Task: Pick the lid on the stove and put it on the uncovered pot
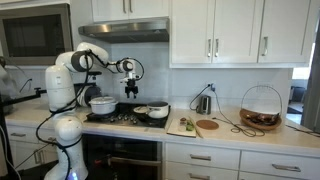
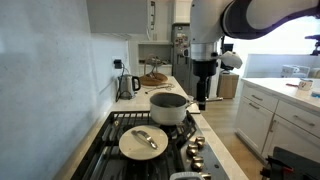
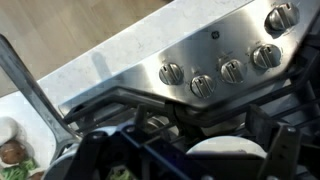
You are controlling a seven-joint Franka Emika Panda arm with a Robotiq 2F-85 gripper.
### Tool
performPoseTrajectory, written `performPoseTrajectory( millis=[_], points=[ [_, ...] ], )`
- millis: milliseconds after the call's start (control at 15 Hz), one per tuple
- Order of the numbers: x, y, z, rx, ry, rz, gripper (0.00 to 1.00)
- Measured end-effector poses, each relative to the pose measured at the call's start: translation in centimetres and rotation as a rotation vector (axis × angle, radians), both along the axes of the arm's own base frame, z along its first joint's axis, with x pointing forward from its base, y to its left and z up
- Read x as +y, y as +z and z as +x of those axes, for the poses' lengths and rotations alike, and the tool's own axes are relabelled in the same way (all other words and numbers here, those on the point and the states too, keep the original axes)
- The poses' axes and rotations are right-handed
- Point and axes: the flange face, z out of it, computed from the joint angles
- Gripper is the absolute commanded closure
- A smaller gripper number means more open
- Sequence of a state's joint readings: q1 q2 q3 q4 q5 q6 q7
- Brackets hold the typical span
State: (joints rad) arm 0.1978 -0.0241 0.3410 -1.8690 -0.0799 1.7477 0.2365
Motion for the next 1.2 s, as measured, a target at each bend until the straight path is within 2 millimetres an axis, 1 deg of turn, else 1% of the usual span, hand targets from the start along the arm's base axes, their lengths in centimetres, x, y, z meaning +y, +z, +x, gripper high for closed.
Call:
performPoseTrajectory(
  millis=[200, 533, 933, 1200],
  points=[
    [1.9, -0.8, 1.7, 0.004, 0.021, 0.029, 0.00],
    [4.8, -2.8, 3.9, 0.033, 0.021, 0.053, 0.00],
    [7.9, -5.2, 6.3, 0.045, -0.074, 0.068, 0.00],
    [9.5, -5.8, 7.3, 0.029, -0.171, 0.068, 0.00]
  ],
)
